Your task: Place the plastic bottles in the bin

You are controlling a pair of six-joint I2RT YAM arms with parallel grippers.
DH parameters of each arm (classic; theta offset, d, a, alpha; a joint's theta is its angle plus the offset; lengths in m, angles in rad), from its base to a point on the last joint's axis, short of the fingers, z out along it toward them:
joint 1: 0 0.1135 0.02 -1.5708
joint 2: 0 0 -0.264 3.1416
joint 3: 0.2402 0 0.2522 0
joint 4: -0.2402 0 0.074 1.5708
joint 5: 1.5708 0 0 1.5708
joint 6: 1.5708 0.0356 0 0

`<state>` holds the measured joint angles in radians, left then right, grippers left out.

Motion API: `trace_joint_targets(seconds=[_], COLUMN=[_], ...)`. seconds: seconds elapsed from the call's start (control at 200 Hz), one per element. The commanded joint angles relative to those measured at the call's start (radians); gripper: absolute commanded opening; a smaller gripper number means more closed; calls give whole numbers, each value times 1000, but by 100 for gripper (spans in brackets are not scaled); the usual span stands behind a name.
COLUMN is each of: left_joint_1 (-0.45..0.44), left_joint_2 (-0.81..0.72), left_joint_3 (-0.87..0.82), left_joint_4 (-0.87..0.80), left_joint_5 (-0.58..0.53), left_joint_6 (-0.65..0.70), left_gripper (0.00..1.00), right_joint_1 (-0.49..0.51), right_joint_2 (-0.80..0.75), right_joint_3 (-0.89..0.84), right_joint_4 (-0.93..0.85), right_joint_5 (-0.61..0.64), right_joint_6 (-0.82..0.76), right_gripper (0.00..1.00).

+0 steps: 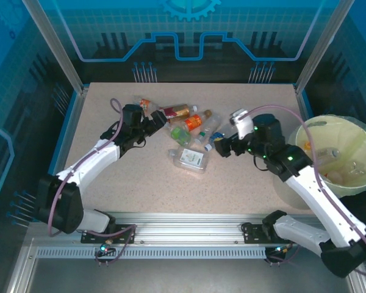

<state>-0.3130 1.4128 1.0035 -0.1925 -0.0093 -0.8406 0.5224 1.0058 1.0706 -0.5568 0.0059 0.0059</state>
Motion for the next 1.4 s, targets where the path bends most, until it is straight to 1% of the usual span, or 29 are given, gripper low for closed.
trace_joint_targets(seconds=[0.0, 0.16, 0.29, 0.52, 0.605, 0.825, 1.071, 1.246, 1.391], left_joint_1=[6, 6, 5, 5, 5, 5, 6, 6, 6], left_joint_2=[33, 101, 180, 286, 315, 348, 364, 373, 373], left_joint_3=[26, -5, 3, -49, -61, -57, -56, -43, -46], left_joint_4=[-21, 101, 177, 389, 431, 388, 379, 361, 364], left_joint_5=[106, 259, 392, 490, 499, 472, 473, 474, 480], left_joint_6=[-6, -52, -76, -172, -207, -210, -213, -205, -207], left_gripper=[99, 99, 99, 99, 99, 99, 99, 99, 99], right_joint_1=[60, 134, 139, 140, 145, 157, 168, 177, 182], right_joint_2=[61, 201, 315, 514, 574, 704, 825, 853, 877], right_joint_3=[-47, -113, -107, -21, 9, 77, 136, 159, 180], right_joint_4=[61, 176, 207, 170, 161, 145, 129, 112, 96], right_joint_5=[-88, -79, -58, -62, -80, -121, -60, -47, 1], right_joint_6=[-135, -229, -261, -300, -305, -321, -345, -353, -336], right_gripper=[100, 100, 99, 97, 97, 97, 97, 97, 97])
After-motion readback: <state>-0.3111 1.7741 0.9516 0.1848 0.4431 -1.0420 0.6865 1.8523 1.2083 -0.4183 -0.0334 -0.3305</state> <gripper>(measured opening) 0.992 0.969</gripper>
